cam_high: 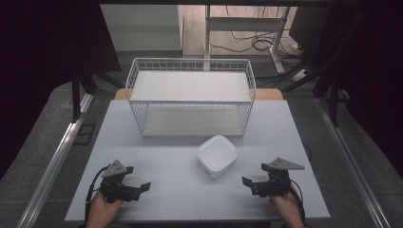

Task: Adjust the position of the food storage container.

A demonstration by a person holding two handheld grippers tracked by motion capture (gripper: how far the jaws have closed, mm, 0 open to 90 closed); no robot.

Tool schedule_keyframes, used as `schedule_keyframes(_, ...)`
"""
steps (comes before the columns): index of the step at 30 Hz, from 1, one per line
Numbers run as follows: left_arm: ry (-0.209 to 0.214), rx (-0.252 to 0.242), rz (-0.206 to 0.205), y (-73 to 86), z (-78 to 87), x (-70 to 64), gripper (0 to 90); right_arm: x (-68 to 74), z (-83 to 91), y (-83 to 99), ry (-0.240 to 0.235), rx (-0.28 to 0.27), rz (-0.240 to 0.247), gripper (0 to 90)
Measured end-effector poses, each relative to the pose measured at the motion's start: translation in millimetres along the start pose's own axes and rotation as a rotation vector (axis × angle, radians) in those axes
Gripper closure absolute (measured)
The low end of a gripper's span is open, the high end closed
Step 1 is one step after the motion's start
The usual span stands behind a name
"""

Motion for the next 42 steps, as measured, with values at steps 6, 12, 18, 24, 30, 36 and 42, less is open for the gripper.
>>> schedule_keyframes(6, -0.008, -0.030, -0.028, -3.3, 1.4, -1.7, 2.1, 2.3, -9.0, 4.8, 0.077, 0.005, 0.098, 0.8)
schedule_keyframes(12, -0.016, -0.031, -0.037, -3.8, 1.9, -2.2, 1.9, 8.2, -10.8, 5.8, 0.101, 0.011, 0.160, 0.0)
schedule_keyframes(18, 0.003, -0.033, -0.022, -3.9, 2.1, -3.5, 1.9, 7.7, -8.8, 4.3, 0.098, 0.018, 0.161, 0.0)
schedule_keyframes(24, 0.040, 0.034, -0.028, -0.7, -11.8, -12.8, 2.0, 10.9, -9.0, 0.3, 0.078, 0.008, 0.143, 0.0)
schedule_keyframes(30, 0.024, 0.045, -0.038, -2.9, -15.8, -14.7, 2.1, 14.1, -11.3, -3.4, 0.052, 0.047, 0.112, 0.0)
schedule_keyframes(36, 0.019, 0.014, -0.031, -10.4, -16.7, -16.6, 2.3, 10.5, -13.6, -15.9, 0.076, 0.057, 0.109, 13.7)
schedule_keyframes(42, 0.028, 0.011, -0.054, -22.8, -28.6, -24.0, 7.3, 1.2, -16.0, -27.5, 0.075, 0.052, 0.088, 36.2)
Point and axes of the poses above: each handheld gripper's, and its own axes: z roughly backward along the jaws, y roughly out of its underside, x roughly to its left, the point moved 7 cm from there along -z, roughly forward along the jaws, and after that the axes turned 14 degrees about y, right-handed, at the moved point
